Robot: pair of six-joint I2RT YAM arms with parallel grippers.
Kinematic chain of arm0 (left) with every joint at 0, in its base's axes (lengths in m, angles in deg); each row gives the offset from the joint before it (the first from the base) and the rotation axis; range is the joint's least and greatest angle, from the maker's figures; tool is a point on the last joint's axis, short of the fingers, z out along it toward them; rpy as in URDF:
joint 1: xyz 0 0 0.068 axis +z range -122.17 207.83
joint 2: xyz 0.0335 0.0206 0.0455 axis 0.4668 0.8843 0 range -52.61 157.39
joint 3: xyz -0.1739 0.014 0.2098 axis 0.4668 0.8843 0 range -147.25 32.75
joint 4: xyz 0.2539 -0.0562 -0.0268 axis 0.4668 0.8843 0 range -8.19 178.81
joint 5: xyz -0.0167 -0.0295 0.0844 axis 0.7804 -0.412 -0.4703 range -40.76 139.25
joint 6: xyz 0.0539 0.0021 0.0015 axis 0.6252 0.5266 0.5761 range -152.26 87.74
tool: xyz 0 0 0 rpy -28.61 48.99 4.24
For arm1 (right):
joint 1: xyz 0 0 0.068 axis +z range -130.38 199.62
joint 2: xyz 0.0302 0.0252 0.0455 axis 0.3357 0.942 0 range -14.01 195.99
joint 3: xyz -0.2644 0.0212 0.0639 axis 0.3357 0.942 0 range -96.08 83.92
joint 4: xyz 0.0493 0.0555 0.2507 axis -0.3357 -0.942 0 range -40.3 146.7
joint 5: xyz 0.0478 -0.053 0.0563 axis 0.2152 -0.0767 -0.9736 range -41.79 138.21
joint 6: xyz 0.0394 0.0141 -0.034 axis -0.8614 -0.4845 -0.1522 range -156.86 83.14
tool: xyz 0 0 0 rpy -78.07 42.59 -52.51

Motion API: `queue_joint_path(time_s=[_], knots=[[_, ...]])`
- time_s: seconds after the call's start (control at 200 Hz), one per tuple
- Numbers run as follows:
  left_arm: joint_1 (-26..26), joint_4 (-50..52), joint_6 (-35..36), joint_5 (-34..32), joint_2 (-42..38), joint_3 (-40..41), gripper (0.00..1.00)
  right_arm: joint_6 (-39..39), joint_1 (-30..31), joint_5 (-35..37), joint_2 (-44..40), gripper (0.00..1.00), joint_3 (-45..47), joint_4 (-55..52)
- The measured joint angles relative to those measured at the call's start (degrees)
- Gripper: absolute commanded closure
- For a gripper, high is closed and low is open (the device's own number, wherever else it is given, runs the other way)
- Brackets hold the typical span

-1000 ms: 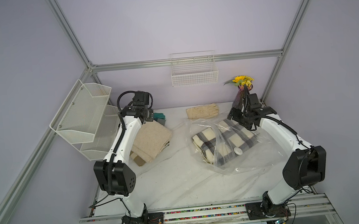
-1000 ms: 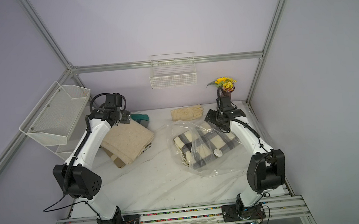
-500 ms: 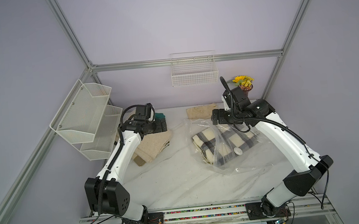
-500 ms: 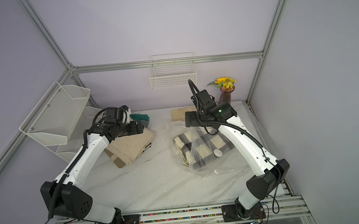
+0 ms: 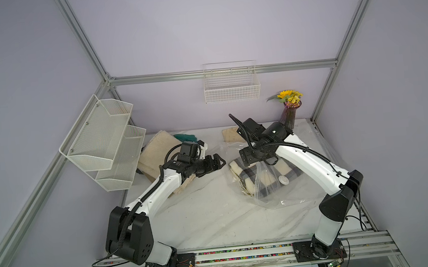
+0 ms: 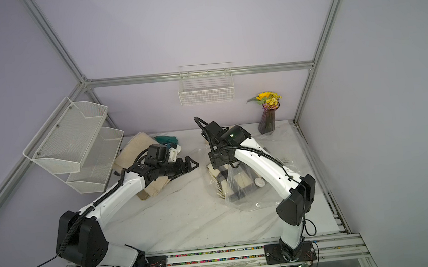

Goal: Take the scarf out of the vacuum bag
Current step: Take out the scarf from the vacuum bag.

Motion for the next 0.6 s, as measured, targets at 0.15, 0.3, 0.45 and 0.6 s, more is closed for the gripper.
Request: queue_joint_path(time_s=[0.15,0.3,0.45,0.6], knots=[[-1.3,-2.6,-1.6,1.6,0.0,0.0,0.05,0.8,0.4,3.7,1.0,0.27,1.2,-0.5],[-1.7,-3.9,-2.2,2.3,0.7,0.0,0.05,1.3,0.4,6.6,1.1,0.50,2.7,-0.9],[-2.3,-4.5,-3.0,2.4,2.2,0.0,0.04,2.1,0.6,8.0,1.5,0.89,2.9,-1.0],[-2.6,-4.7,-3.2,2.4,2.8,0.0,0.04,2.2,0.7,8.3,1.5,0.98,2.9,-0.9]])
